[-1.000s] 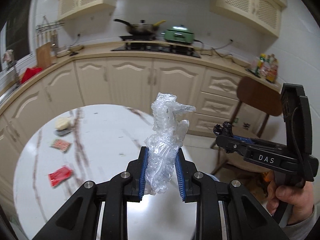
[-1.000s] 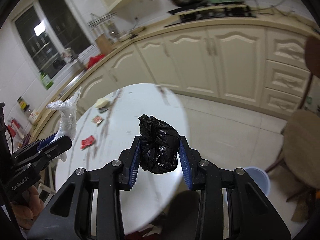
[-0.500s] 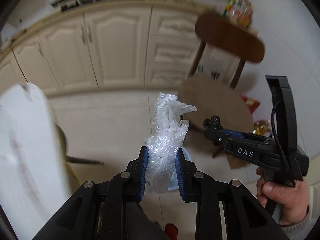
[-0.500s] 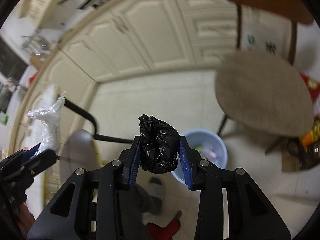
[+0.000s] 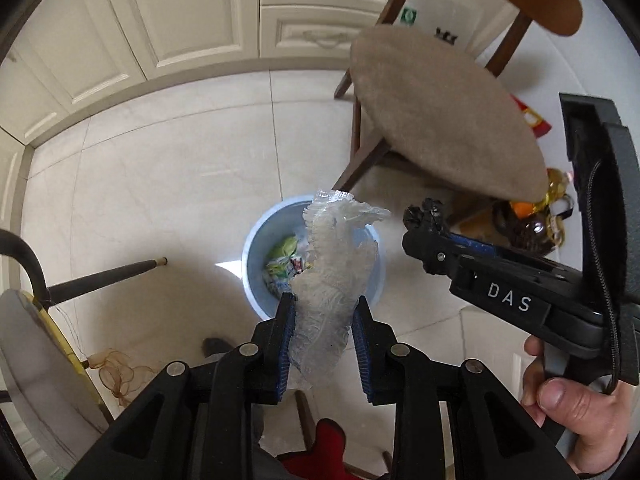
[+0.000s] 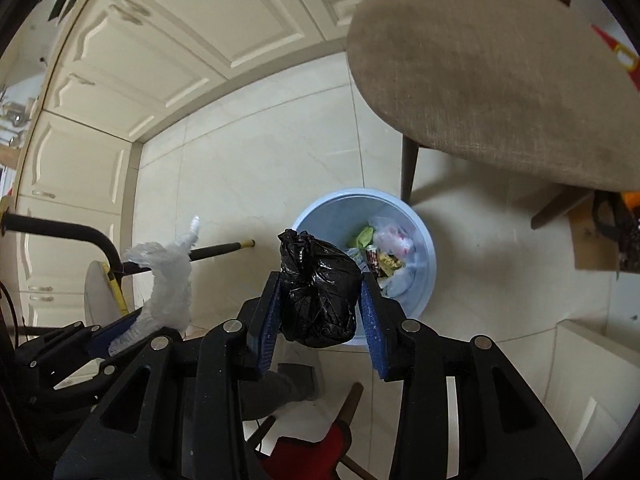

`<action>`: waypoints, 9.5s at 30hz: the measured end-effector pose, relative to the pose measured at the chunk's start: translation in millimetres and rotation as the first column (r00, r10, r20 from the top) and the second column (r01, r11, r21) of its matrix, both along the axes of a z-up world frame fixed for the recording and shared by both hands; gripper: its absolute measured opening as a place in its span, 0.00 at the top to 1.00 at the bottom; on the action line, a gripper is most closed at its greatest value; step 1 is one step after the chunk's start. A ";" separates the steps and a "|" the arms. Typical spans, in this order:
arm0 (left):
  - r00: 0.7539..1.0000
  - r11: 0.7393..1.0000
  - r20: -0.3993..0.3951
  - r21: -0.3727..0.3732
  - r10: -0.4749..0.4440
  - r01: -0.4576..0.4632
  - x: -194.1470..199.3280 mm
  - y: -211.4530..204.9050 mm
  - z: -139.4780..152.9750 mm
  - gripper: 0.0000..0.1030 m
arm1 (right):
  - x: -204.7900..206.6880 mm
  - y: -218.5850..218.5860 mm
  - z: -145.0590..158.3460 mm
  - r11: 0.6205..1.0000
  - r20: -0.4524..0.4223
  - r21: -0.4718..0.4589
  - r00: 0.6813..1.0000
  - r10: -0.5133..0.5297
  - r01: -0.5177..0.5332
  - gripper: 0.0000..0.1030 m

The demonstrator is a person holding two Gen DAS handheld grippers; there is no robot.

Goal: Collect trash
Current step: 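Open both tools to drop the black bag and plastic wrap into the bin, then return both tools to the table above the remaining trash, then grasp the red wrapper with the left tool, then grasp the red-and-white packet with the right tool while the left tool holds the red wrapper, then carry the red wrapper and red-and-white packet in both tools over the blue bin, then open both tools to drop the wrapper and packet into the bin, then return both tools to the table above the bread bun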

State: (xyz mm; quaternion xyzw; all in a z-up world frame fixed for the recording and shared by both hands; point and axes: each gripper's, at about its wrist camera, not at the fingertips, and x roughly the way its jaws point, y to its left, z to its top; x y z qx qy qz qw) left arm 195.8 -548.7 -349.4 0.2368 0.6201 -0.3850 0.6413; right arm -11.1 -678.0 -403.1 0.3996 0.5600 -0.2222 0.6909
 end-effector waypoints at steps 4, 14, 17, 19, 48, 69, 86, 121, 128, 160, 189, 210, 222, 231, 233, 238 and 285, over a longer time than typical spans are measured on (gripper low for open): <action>1.000 0.999 0.019 0.049 -0.015 0.014 24.4 -24.1 1.0 0.39 | 0.7 -3.5 -5.2 1.000 -0.010 0.007 1.000 -0.020 0.020 0.45; 0.996 0.995 0.094 0.097 0.012 -0.021 43.3 -44.3 -7.8 0.32 | -9.3 -11.7 5.1 0.996 -0.043 -0.038 0.996 -0.080 0.079 0.00; 0.986 0.995 0.168 0.091 0.020 -0.035 35.0 -42.8 4.6 0.32 | -7.9 -9.1 15.9 0.996 -0.053 -0.063 0.997 -0.063 0.060 0.00; 0.978 0.997 0.206 0.073 0.017 -0.033 25.9 -40.2 19.7 0.31 | -7.7 -7.0 25.8 0.996 -0.038 -0.068 0.997 -0.065 0.063 0.00; 0.760 0.861 0.457 -0.437 0.463 -0.261 -64.5 296.7 292.5 0.26 | 83.3 185.8 268.7 0.925 0.352 -0.335 0.887 0.299 -0.179 0.00; 0.359 0.614 0.507 -0.549 0.784 -0.566 -175.7 541.8 287.2 0.11 | 178.5 460.3 327.9 0.623 0.354 -0.560 0.522 0.776 -0.546 0.00; 0.575 0.729 0.459 -0.316 0.677 -0.607 -57.4 538.2 222.1 0.11 | 310.1 463.4 237.7 0.553 0.231 -0.428 0.506 0.831 -0.714 0.00; 0.612 0.653 0.246 -0.406 0.752 -0.639 48.5 582.7 187.6 0.90 | 369.6 497.8 176.0 0.490 0.128 -0.354 0.477 0.869 -0.797 0.00; 0.583 0.631 0.251 -0.405 0.773 -0.662 35.5 598.1 187.4 0.90 | 398.5 529.4 152.7 0.429 0.055 -0.400 0.446 0.893 -0.810 0.10; 0.639 0.691 0.291 -0.455 0.712 -0.562 -17.6 538.5 227.0 0.90 | 290.2 431.9 192.4 0.567 0.283 -0.311 0.495 0.822 -0.763 0.92; 0.895 0.874 0.340 -0.474 0.289 -0.102 -107.4 245.4 256.4 0.90 | 66.0 177.4 247.6 0.863 0.386 -0.355 0.784 0.487 -0.361 0.92; 0.982 0.970 0.184 -0.241 0.042 0.004 -17.5 11.4 102.2 0.89 | -8.3 13.5 78.1 0.984 0.177 -0.126 0.973 0.146 -0.125 0.92; 0.986 0.998 0.165 -0.056 0.020 -0.011 26.0 -60.6 28.2 0.39 | -15.9 -9.9 16.8 0.998 0.083 -0.063 0.996 0.015 -0.010 0.23; 0.945 0.998 0.322 -0.031 0.062 -0.055 17.3 -45.6 54.6 0.32 | -18.3 -10.5 22.7 0.994 0.011 -0.091 0.999 -0.051 0.052 0.00; 0.941 0.997 0.331 -0.039 0.072 -0.063 11.1 -40.1 60.0 0.31 | -14.4 -5.6 30.5 0.994 0.016 -0.096 0.999 -0.043 0.045 0.00; 0.930 0.989 0.341 -0.104 0.136 -0.106 -4.4 2.3 92.1 0.31 | -3.4 9.7 60.3 0.992 0.065 -0.122 0.998 -0.020 0.028 0.00; 0.417 0.605 0.447 -0.477 0.792 -0.638 -64.3 540.7 289.5 0.04 | 276.3 466.7 319.2 0.598 0.280 -0.569 0.552 0.786 -0.564 0.00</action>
